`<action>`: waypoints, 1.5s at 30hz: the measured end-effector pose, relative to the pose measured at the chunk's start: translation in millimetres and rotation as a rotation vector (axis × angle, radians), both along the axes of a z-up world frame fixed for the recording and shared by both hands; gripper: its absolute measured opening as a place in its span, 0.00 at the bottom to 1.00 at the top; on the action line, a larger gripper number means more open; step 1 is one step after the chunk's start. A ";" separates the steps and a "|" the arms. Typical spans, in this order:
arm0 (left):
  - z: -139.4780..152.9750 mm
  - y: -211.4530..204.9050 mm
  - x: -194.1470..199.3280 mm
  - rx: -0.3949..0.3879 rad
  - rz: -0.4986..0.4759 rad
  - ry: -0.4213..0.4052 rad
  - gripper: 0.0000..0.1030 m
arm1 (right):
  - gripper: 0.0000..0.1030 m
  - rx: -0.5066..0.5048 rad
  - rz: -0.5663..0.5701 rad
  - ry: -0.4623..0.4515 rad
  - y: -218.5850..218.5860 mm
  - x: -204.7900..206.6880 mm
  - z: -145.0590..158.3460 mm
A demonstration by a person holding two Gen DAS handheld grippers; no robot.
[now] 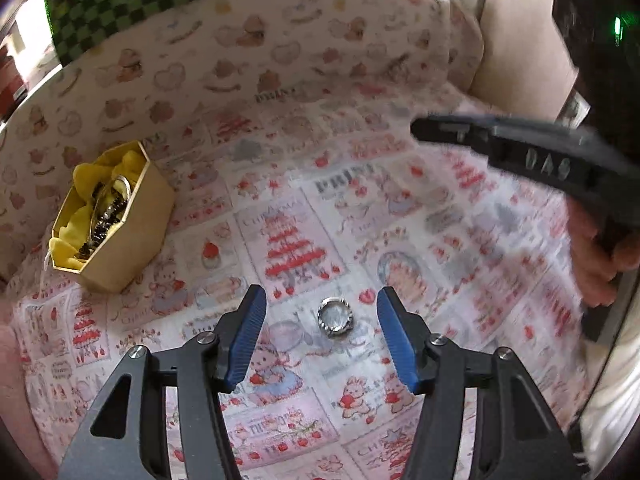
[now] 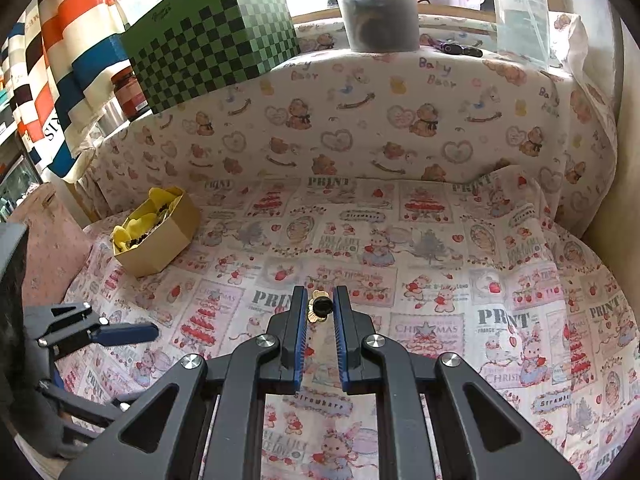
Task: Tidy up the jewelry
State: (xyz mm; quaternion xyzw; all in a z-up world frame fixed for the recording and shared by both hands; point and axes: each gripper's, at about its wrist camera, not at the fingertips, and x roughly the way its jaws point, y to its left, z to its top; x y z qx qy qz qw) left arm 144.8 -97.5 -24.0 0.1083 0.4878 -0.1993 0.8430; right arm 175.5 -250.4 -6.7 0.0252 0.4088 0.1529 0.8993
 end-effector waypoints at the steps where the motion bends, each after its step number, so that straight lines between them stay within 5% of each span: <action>1: -4.4 -3.4 -0.4 0.026 -0.002 0.004 0.48 | 0.13 -0.001 0.000 0.001 0.1 0.2 -0.2; 8: -11.6 -3.7 -4.0 0.009 -0.016 0.034 0.18 | 0.13 -0.005 -0.001 0.004 0.4 1.2 -1.4; 14: -2.9 13.0 1.8 -0.035 0.092 -0.002 0.18 | 0.13 -0.006 -0.001 0.003 0.2 1.3 -1.4; 19: 26.9 43.4 -2.4 -0.089 0.259 -0.200 0.18 | 0.13 -0.005 -0.016 -0.002 -1.1 1.9 -1.8; 23: 47.2 74.7 -3.5 -0.197 0.323 -0.259 0.18 | 0.13 0.000 -0.025 -0.011 -1.3 0.9 -1.7; 27: 73.0 95.0 3.8 -0.193 0.392 -0.341 0.18 | 0.13 -0.003 -0.036 -0.045 -1.5 -0.4 0.3; 34: 93.9 133.3 37.5 -0.218 0.412 -0.364 0.18 | 0.13 0.052 -0.068 -0.102 -9.9 -1.2 6.3; 40: 58.6 161.7 50.6 -0.308 0.433 -0.313 0.18 | 0.13 0.119 -0.086 -0.200 -15.4 -9.4 15.9; 41: 50.9 165.2 52.1 -0.327 0.437 -0.304 0.24 | 0.13 0.119 -0.078 -0.214 -14.2 -10.7 17.2; 42: 44.2 166.4 55.9 -0.320 0.449 -0.274 0.46 | 0.13 0.117 -0.067 -0.227 -12.3 -12.4 18.4; 44: 41.2 166.6 55.7 -0.306 0.459 -0.287 0.75 | 0.13 0.124 -0.035 -0.244 -8.0 -15.7 20.2; 45: 42.1 168.5 52.0 -0.289 0.486 -0.322 0.76 | 0.13 0.129 -0.017 -0.252 -5.1 -17.9 21.1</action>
